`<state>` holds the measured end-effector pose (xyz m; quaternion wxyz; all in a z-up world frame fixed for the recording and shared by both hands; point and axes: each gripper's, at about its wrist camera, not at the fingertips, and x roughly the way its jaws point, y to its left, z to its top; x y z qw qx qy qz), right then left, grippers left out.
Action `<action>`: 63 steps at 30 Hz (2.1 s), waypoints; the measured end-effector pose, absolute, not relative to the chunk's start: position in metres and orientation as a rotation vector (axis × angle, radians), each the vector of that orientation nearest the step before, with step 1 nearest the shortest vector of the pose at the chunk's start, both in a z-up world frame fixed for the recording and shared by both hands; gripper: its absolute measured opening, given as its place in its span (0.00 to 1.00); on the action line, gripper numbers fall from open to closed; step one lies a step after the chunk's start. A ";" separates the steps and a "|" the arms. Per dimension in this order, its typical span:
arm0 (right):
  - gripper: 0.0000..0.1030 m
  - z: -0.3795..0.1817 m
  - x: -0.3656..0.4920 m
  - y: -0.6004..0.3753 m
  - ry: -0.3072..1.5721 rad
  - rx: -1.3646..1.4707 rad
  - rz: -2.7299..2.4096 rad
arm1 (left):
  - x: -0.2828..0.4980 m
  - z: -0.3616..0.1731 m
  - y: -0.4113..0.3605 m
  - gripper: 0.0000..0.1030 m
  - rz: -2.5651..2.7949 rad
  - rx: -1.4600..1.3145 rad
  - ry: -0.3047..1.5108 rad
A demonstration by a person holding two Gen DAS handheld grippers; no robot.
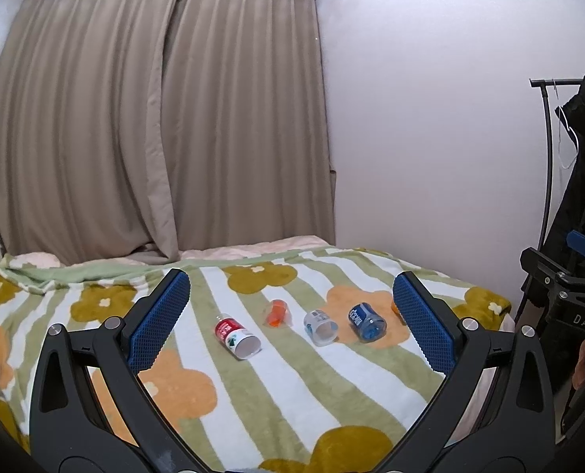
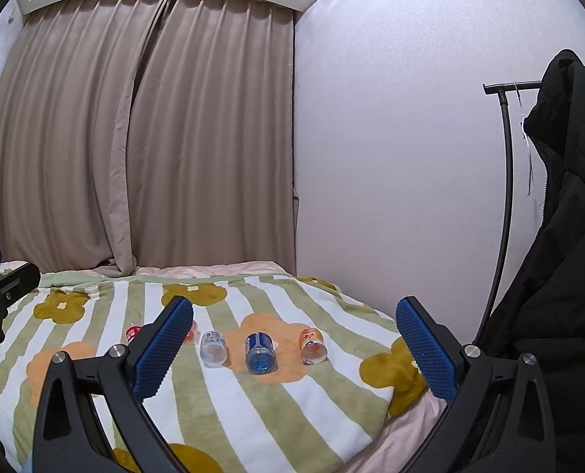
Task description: Flip cup upside down
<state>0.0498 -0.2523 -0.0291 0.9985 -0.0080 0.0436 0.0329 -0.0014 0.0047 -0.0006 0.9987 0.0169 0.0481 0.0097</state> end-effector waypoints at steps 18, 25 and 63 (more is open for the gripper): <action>1.00 -0.033 0.050 -0.249 0.085 -0.022 0.077 | -0.002 -0.001 0.008 1.00 0.023 0.022 0.110; 1.00 -0.033 0.050 -0.248 0.084 -0.021 0.080 | -0.002 -0.001 0.010 1.00 0.023 0.013 0.117; 1.00 -0.039 0.061 -0.240 0.145 -0.007 0.118 | 0.018 -0.004 0.014 1.00 0.032 -0.003 0.191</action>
